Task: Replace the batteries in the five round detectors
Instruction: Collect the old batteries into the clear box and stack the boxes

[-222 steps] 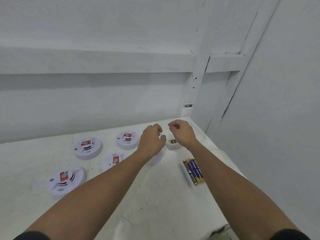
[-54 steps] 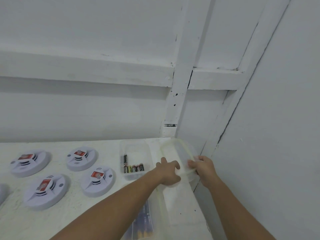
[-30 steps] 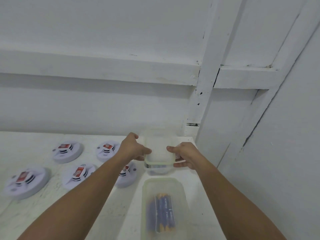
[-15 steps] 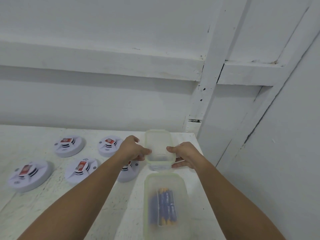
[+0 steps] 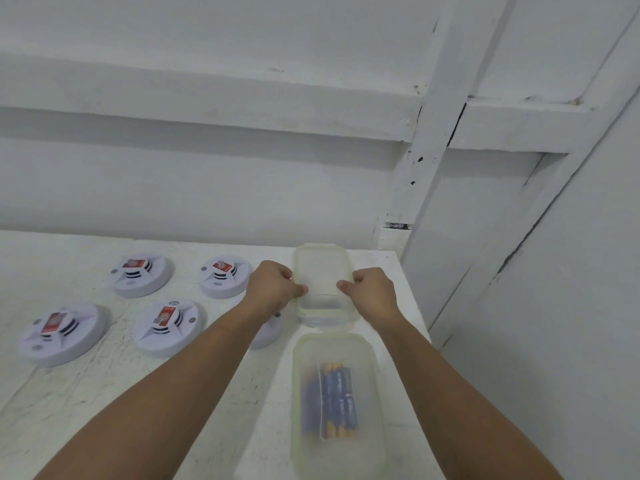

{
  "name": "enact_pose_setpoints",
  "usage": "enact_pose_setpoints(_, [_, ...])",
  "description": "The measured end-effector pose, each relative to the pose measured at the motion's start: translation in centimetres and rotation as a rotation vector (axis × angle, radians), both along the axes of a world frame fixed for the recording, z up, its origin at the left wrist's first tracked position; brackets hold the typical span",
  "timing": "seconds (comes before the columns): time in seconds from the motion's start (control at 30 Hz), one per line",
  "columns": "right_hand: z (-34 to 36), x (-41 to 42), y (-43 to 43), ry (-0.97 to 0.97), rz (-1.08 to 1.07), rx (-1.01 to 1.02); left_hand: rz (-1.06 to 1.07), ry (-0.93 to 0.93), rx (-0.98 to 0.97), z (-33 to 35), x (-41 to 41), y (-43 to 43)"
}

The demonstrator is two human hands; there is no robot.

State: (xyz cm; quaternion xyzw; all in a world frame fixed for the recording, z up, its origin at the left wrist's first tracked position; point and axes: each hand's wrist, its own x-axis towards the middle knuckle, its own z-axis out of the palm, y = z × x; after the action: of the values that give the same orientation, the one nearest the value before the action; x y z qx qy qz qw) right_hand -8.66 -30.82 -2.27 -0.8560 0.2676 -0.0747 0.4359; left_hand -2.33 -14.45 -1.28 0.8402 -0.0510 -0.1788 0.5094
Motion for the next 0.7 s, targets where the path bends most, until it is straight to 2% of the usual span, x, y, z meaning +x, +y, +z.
enact_pose_setpoints(0.13, [-1.1,0.2,-0.3,-0.003,-0.058,0.063,0.012,0.056,-0.011,-0.2,0.6,0.0])
enact_pose_setpoints(0.23, [-1.2,0.3,-0.7,-0.029,-0.060,0.190,0.011,0.075,-0.018,-0.5,0.9,0.0])
enact_pose_setpoints(0.37, [-1.5,0.8,-1.5,-0.029,-0.049,0.270,-0.006,0.044,-0.029,-0.7,0.8,0.1])
enact_pose_setpoints(0.47, [-1.2,1.4,-2.2,0.013,0.012,0.412,-0.096,-0.023,-0.011,-0.6,0.6,0.5])
enact_pose_setpoints(0.57, [0.4,2.1,-3.0,0.123,0.124,0.457,-0.226,-0.230,0.136,-0.4,0.6,0.8])
enact_pose_setpoints(0.7, [1.2,4.2,-3.6,0.102,0.067,0.283,-0.498,-0.427,0.438,0.5,0.4,0.9])
